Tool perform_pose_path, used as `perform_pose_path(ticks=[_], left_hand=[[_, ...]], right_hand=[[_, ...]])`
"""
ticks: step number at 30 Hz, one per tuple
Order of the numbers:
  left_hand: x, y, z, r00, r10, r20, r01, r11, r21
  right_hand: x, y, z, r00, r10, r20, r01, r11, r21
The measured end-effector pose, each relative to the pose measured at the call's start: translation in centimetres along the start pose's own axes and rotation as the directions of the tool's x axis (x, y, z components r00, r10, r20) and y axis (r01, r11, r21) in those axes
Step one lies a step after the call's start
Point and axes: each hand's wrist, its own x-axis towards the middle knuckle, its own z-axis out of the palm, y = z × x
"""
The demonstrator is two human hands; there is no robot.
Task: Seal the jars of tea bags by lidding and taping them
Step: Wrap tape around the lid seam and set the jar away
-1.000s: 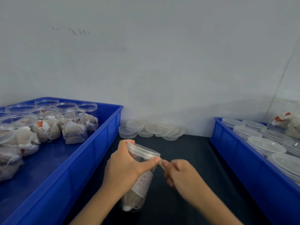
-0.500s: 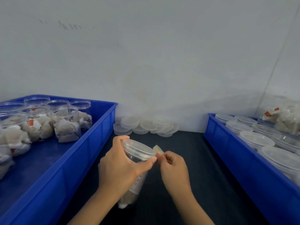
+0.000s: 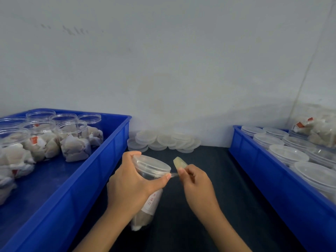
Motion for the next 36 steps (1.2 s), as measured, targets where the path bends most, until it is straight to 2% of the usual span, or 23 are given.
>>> perform_pose_path(ticks=[4,7,10,14,19,22,25,28,31,36], left_hand=[[0.2,-0.2,0.0,0.997,0.053,-0.064,-0.046,0.994,0.095],[0.0,-0.4,0.0,0.988,0.079,-0.130,-0.062,0.989,0.132],[-0.2,-0.5,-0.4,0.976,0.136,-0.169,-0.114,0.984,0.135],[-0.4,-0.3,-0.7,0.956,0.246,-0.162,-0.208,0.953,0.221],[-0.8,-0.1,-0.6,0.961,0.254,-0.112,-0.235,0.959,0.160],[-1.0,0.0,-0.3,0.969,0.215,-0.123,-0.205,0.974,0.093],[-1.1,0.3,-0.3,0.966,0.234,-0.111,-0.222,0.969,0.110],[-1.3,0.5,-0.4,0.963,0.261,-0.071,-0.248,0.956,0.154],[-1.3,0.5,-0.3,0.967,0.252,-0.043,-0.242,0.957,0.161],[-1.4,0.8,-0.2,0.973,0.231,-0.027,-0.223,0.961,0.164]], right_hand=[[-0.9,0.1,-1.7,0.986,-0.081,0.148,0.103,0.984,-0.147],[-1.6,-0.1,-1.8,0.970,-0.081,0.231,0.152,0.939,-0.309],[-1.5,-0.5,-1.8,0.960,-0.059,0.274,0.165,0.909,-0.383],[-1.2,-0.6,-2.3,0.949,0.014,0.314,0.145,0.867,-0.476],[-1.3,-0.6,-3.0,0.947,0.043,0.320,0.143,0.831,-0.537],[-1.3,-0.7,-3.2,0.940,0.033,0.339,0.119,0.900,-0.419],[-1.2,-0.9,-3.0,0.913,0.087,0.399,-0.005,0.980,-0.201],[-1.1,-0.8,-2.7,0.859,0.138,0.493,-0.116,0.990,-0.076],[-1.1,-1.0,-2.7,0.827,0.189,0.530,-0.197,0.979,-0.042],[-0.9,-1.0,-2.2,0.885,0.201,0.419,-0.205,0.978,-0.036]])
